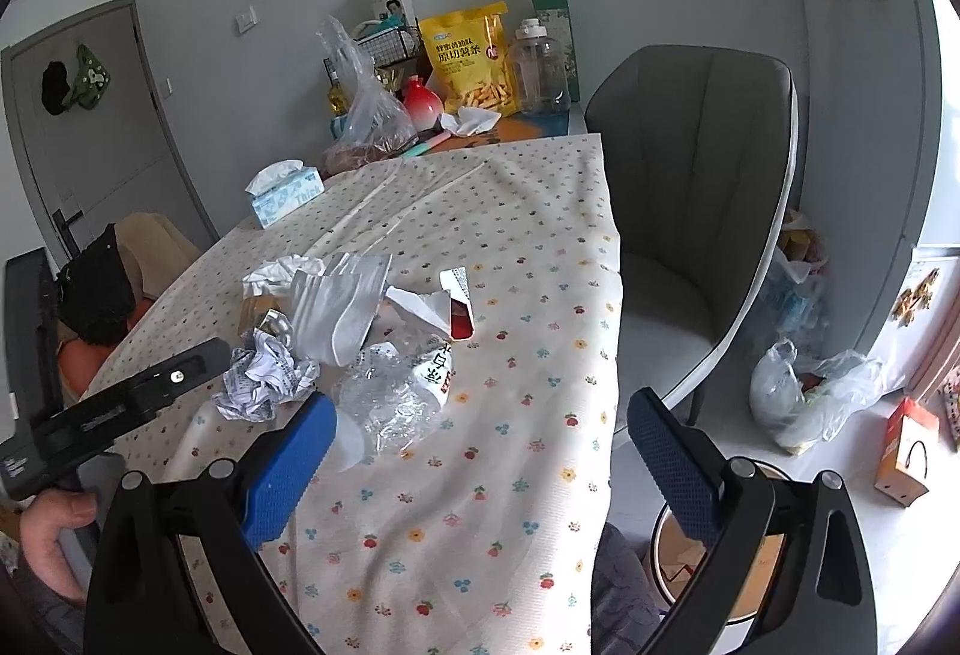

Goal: Collect trash
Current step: 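Grasp the crumpled printed paper with the left tool while the right tool grasps a white paper strip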

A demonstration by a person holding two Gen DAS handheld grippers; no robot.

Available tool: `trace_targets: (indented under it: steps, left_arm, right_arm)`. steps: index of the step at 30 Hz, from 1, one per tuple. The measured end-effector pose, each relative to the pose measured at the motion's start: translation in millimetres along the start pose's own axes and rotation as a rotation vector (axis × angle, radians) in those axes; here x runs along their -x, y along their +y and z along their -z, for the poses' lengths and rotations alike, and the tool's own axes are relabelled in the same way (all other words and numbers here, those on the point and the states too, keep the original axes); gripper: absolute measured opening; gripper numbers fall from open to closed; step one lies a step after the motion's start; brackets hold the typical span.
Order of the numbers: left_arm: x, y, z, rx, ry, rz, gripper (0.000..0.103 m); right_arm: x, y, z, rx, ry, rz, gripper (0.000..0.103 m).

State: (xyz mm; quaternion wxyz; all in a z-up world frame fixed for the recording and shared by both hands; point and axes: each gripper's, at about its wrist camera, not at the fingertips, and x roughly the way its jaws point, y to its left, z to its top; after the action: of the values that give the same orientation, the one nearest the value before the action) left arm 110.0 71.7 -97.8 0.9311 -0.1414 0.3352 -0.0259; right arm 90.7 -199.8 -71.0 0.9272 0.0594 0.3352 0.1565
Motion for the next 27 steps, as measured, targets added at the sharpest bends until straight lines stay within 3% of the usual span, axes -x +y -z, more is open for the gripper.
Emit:
trace_targets:
  steps: [5,9,19,24,27]
  left_arm:
    - [-21.5,-2.0,-1.9,0.007,0.041,-0.012,0.093]
    - [-35.8,2.8,-0.3,0.053,0.11,-0.004,0.04]
    - [4.4,20.1,-6.5,0.065,0.013,-0.044,0.038]
    - [15.7,32.7,-9.8,0.078,-0.008,-0.079,0.038]
    - [20.2,40.0,-11.0,0.095,-0.02,-0.096,0.038]
  right_arm:
    - [-4.2,-9.2,-0.3,-0.022,0.009,0.011,0.095]
    - [-9.8,-14.3,-2.2,-0.04,0.018,0.014,0.095]
    - [-38.5,0.4,-16.4,-0.015,0.034,-0.054,0.095]
    - [-59.5,13.1,-28.3,0.041,0.058,-0.081,0.089]
    - [-73.6,20.3,-36.2,0.08,0.087,-0.084,0.08]
